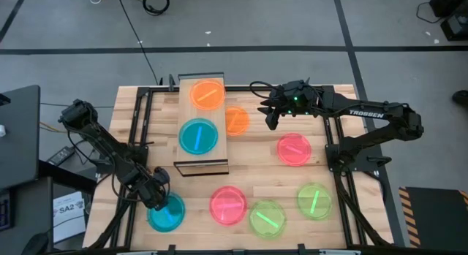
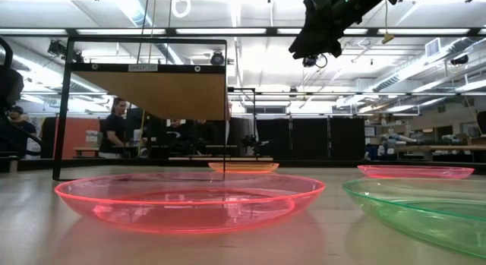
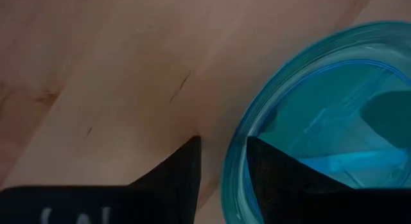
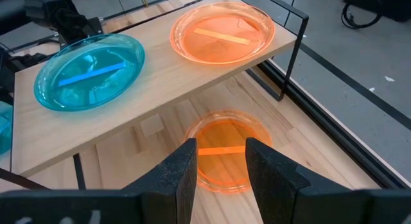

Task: Place and stack plates onto a shelf
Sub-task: Stack the blue plate on top of the orange plate on the shelf

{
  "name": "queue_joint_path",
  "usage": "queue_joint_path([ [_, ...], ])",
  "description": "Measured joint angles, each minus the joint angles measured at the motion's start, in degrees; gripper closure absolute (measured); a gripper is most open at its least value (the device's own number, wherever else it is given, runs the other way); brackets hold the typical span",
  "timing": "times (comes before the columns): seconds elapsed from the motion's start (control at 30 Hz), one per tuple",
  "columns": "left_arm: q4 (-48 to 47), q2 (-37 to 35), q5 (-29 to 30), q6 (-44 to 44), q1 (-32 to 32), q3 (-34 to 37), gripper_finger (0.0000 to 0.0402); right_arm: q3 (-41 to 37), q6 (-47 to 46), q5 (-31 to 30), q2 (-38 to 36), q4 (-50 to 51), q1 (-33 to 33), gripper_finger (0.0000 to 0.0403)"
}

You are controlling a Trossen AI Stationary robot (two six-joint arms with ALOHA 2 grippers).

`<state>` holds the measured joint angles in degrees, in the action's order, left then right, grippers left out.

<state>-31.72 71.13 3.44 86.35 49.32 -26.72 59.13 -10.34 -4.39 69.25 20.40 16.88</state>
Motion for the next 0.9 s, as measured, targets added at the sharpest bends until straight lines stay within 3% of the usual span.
queue_joint_path([
  [0.43, -0.83, -0.03, 0.15, 0.04, 0.00, 0.04, 0.0348, -0.01, -0.01, 0.00, 0.00, -0.01, 0.00, 0.0263],
  [0.9, 0.65, -2.21, 0.00, 0.02, -0.02, 0.22, 0.0396, 0.00, -0.08, 0.01, 0.00, -0.02, 0.00, 0.0263],
])
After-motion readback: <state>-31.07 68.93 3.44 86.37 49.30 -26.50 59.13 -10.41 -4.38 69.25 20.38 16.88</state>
